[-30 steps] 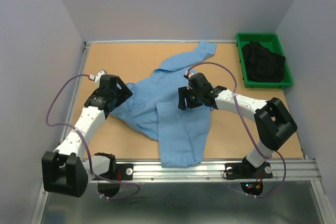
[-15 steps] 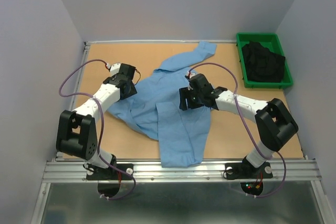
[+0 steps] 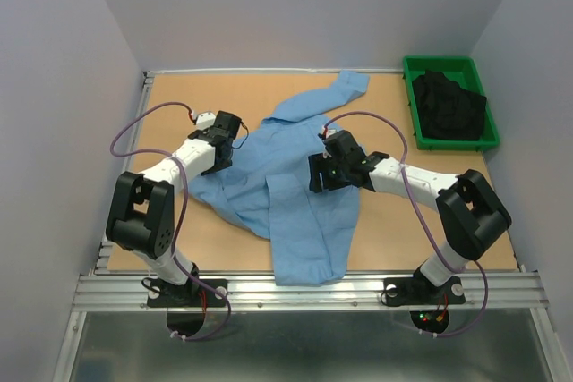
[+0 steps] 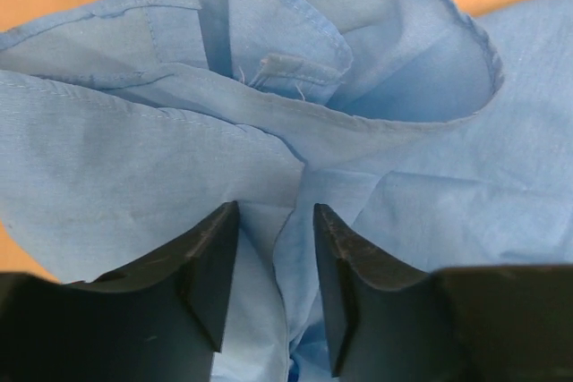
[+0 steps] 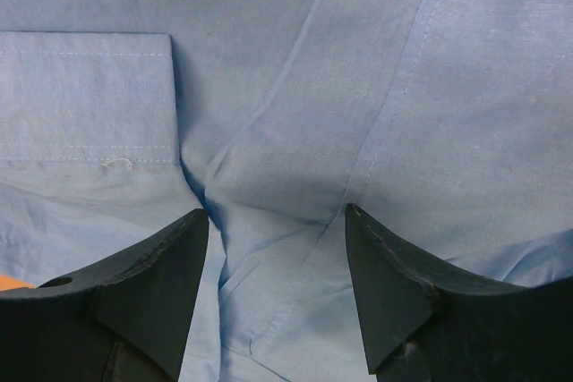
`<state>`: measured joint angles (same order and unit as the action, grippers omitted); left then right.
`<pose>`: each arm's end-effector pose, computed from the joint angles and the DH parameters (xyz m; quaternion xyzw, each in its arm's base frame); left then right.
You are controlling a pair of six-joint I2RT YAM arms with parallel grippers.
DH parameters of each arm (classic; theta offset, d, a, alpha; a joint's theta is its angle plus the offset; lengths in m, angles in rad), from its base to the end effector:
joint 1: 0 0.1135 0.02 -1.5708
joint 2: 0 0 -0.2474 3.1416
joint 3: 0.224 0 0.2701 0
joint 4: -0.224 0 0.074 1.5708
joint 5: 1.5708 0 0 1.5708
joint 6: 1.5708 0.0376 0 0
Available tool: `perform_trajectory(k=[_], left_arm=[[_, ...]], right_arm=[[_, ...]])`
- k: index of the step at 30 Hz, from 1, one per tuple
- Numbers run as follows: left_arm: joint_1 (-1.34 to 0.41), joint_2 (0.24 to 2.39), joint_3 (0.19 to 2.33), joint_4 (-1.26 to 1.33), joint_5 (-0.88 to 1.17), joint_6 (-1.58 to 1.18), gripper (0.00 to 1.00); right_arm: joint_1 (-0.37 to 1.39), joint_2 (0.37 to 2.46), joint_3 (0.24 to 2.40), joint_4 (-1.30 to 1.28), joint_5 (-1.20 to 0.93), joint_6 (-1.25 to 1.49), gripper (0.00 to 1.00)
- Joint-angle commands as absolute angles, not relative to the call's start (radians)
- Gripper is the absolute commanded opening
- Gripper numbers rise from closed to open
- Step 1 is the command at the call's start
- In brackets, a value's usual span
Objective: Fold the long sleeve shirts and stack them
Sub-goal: Flatten the shirt out
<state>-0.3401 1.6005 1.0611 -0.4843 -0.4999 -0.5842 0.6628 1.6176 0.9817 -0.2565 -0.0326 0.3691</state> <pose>0.3263 -0.0964 0.1856 -0.1799 0.9178 0.0965 0.3405 0.2744 0.2158 0.1656 -0.1433 0.9320 0.1775 0.2818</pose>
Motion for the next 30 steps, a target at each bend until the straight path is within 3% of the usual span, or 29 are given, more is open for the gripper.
perform_trajectory(k=[1, 9, 15, 30], left_arm=[[-0.342, 1.589, 1.078, -0.515, -0.566, -0.601, 0.40], [-0.341, 1.488, 1.025, -0.537, -0.604, -0.621, 0.01], [-0.330, 1.405, 0.991, -0.601, -0.610, -0.663, 0.00], [-0.316, 0.902, 0.942, -0.968, -0.509, -0.837, 0.05]], right_arm=[[0.667, 1.577, 0.963, -0.230, -0.008, 0.359, 0.68], [0.667, 1.588, 0.971, -0.230, -0.011, 0.359, 0.68], [0.667, 1.588, 0.986, -0.230, -0.017, 0.357, 0.68], [0.669, 1.594, 1.023, -0.232, 0.027, 0.391, 0.68]])
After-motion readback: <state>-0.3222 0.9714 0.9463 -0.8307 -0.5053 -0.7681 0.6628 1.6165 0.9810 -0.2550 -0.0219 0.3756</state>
